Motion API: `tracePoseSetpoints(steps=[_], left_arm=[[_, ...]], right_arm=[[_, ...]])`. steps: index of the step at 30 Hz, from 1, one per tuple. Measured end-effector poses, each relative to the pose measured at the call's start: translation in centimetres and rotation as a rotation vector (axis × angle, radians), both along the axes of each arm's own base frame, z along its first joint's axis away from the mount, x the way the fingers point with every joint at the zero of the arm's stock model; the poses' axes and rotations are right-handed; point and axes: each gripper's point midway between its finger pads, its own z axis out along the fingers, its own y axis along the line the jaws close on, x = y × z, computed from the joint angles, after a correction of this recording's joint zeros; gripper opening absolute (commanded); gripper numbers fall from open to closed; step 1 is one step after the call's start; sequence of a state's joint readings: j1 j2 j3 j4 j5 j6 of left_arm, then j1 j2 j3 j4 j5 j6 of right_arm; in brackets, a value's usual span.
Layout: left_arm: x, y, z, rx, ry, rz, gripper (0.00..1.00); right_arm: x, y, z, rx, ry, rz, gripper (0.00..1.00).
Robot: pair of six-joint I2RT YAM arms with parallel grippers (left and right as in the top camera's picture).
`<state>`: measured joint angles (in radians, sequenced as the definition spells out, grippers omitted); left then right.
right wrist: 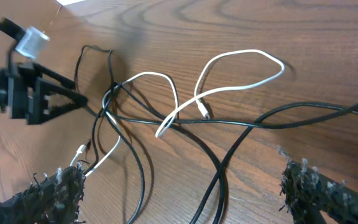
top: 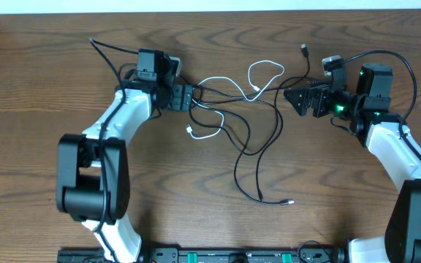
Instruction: Untangle cables
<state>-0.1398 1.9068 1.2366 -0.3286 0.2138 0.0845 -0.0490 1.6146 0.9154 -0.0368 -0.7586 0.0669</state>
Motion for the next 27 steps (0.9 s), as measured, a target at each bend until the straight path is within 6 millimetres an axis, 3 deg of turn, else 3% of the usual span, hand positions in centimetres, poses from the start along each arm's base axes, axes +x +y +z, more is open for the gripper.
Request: tracePoseSetpoints(steps=[4, 11, 27], left_arm=[[-0.3, -1.2, -2.1, 0.011, 0.033, -0.018, 0.97], [0.3, -3.6, -2.8, 0.005, 0.002, -0.067, 0.97], [1.7, -5.2, -1.0, -0.107, -0.062, -0.038, 0.96]], right_arm=[[-0.1, 0.3, 0.0, 0.000, 0.000, 0.008, 0.99], [-0.4, 1.5, 0.0, 0.001, 0.002, 0.037, 0.99], [-0.4, 1.7, -0.4, -0.023, 0.011, 0.025, 0.99]])
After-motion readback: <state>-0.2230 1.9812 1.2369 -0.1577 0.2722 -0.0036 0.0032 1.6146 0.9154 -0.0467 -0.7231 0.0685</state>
